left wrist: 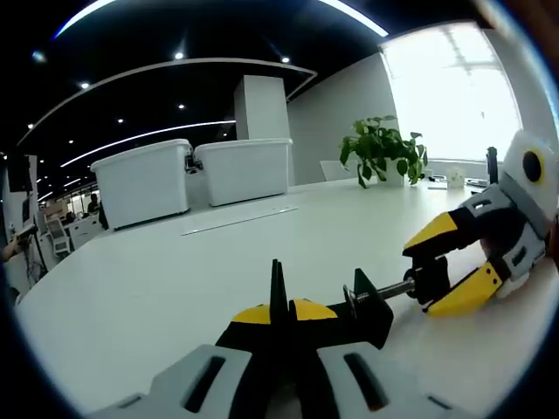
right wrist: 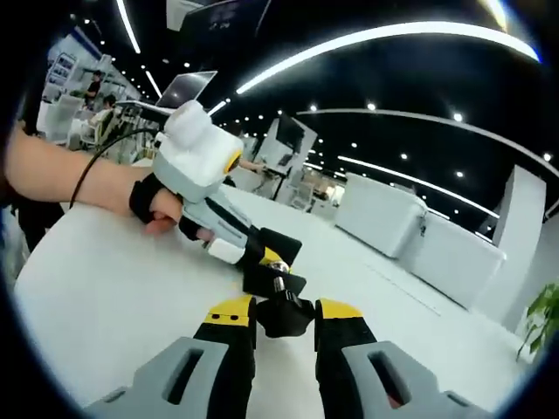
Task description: Clamp the fixed fixture on the desktop, loosen the retaining clip, secure it to the edge of the desk, and tighten the retaining clip.
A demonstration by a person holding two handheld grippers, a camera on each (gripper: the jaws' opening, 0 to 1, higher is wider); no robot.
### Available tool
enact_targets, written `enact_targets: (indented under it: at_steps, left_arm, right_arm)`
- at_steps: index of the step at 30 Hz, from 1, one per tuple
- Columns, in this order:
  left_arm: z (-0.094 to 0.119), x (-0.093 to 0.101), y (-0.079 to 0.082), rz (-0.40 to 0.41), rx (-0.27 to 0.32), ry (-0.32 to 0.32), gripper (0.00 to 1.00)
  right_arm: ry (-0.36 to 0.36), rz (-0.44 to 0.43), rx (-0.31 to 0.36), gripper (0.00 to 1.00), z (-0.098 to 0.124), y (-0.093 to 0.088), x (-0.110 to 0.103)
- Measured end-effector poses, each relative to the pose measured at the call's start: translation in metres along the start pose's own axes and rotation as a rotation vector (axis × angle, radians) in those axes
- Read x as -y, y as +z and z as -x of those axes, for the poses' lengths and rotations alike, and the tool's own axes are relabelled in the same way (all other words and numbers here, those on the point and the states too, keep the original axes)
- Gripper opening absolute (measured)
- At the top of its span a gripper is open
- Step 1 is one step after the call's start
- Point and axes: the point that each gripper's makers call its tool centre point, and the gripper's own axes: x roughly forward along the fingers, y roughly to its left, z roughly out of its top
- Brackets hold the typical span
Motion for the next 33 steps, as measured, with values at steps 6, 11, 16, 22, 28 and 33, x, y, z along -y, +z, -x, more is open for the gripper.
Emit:
enact_targets:
  at_steps: [6, 11, 16, 22, 28, 33]
  left_arm:
    - [0.0, -0.001, 0.0, 0.001, 0.0, 0.002, 0.06]
    - [-0.001, -0.001, 0.0, 0.001, 0.0, 0.002, 0.06]
    - [-0.001, -0.001, 0.0, 0.0, 0.0, 0.003, 0.06]
    - [0.0, 0.0, 0.0, 0.0, 0.0, 0.004, 0.06]
    - [0.0, 0.0, 0.0, -0.002, 0.001, 0.004, 0.06]
    - [0.001, 0.001, 0.0, -0.002, 0.001, 0.003, 0.06]
  right_arm:
    - [-0.013, 0.105, -0.014, 0.25, -0.001, 0.001, -0.001]
    - [-0.017, 0.216, -0.02, 0.25, -0.001, 0.001, -0.002]
    - [-0.04, 0.379, -0.033, 0.25, 0.0, 0.005, -0.005]
    - [-0.04, 0.33, -0.033, 0.25, 0.001, 0.003, -0.003]
    - [0.042, -0.386, 0.06, 0.33, 0.009, 0.017, 0.008]
    - [0.031, -0.814, 0.12, 0.28, 0.02, 0.014, 0.038]
